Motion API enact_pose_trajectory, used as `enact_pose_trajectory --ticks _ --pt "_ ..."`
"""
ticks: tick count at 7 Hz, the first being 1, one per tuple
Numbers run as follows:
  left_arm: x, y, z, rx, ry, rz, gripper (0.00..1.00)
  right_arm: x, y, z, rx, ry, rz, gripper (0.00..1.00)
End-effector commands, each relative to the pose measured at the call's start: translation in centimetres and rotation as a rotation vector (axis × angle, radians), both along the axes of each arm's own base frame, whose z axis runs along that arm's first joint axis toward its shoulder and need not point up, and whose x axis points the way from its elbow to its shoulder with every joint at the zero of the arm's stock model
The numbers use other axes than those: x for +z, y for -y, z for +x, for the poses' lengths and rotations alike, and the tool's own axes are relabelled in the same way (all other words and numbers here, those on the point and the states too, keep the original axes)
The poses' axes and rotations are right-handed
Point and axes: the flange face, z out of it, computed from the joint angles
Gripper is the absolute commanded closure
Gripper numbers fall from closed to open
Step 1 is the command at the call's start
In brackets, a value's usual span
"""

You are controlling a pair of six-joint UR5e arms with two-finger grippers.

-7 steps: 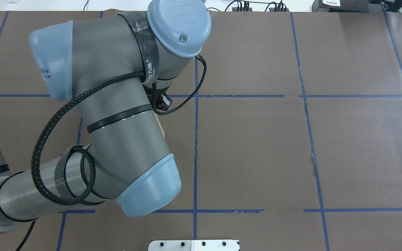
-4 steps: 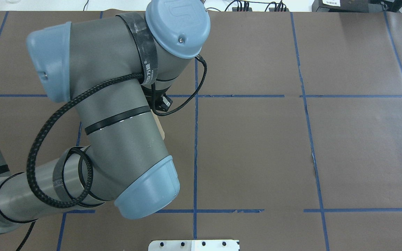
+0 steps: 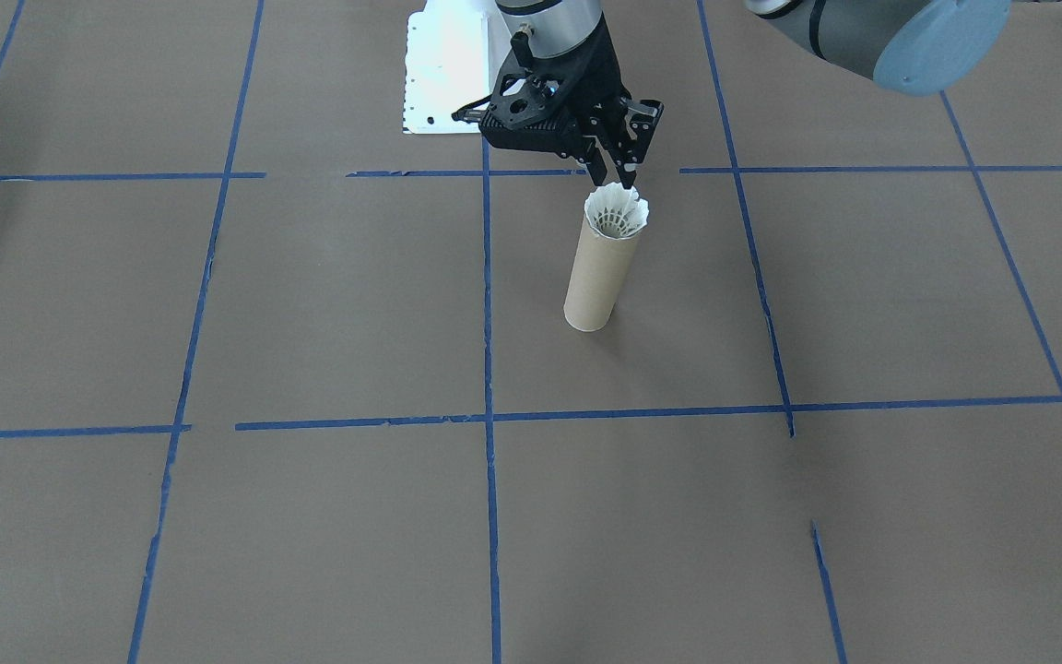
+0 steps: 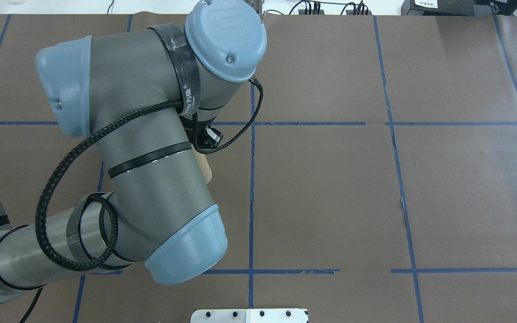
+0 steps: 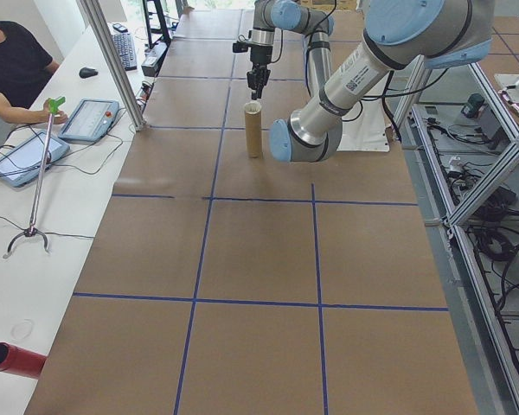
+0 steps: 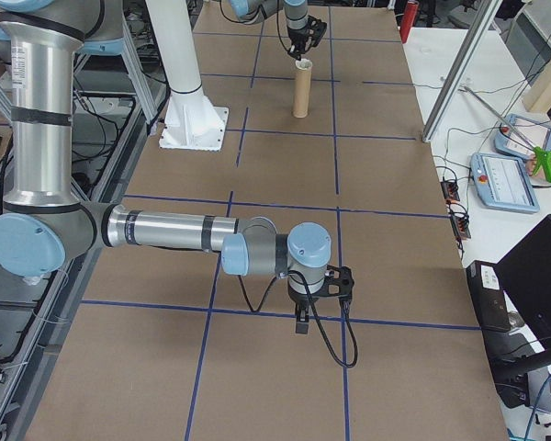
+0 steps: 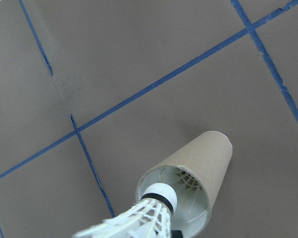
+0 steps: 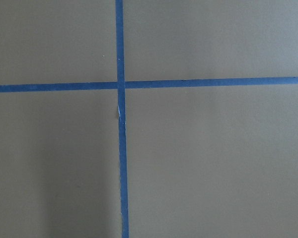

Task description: Collect badminton balls into bucket

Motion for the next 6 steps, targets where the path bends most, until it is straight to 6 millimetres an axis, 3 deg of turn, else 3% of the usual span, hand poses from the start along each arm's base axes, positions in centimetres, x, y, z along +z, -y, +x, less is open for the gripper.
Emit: enact_pose_trajectory --ticks 1,3,4,5,6 --pt "-0.3 -0.6 -1.0 0.000 -0.026 0.013 0.00 0.0 0.0 0.0 0.000 0.000 0.000 0.00" --pt "-1.6 -1.6 -4.4 -0.016 -0.099 0.056 0.00 0.0 0.0 0.0 0.000 -0.001 0.000 0.00" --pt "-2.1 -0.5 -6.5 -0.031 -0.124 0.072 0.00 0.0 0.0 0.0 0.000 0.000 0.000 0.00" --pt "-0.5 3.2 -10.6 -0.001 -0.176 0.083 0.00 0.0 0.0 0.0 0.000 0.000 0.000 0.00" --pt "3.2 6.6 -14.3 0.068 -0.202 0.115 0.00 0.0 0.0 0.0 0.000 0.000 0.000 0.00"
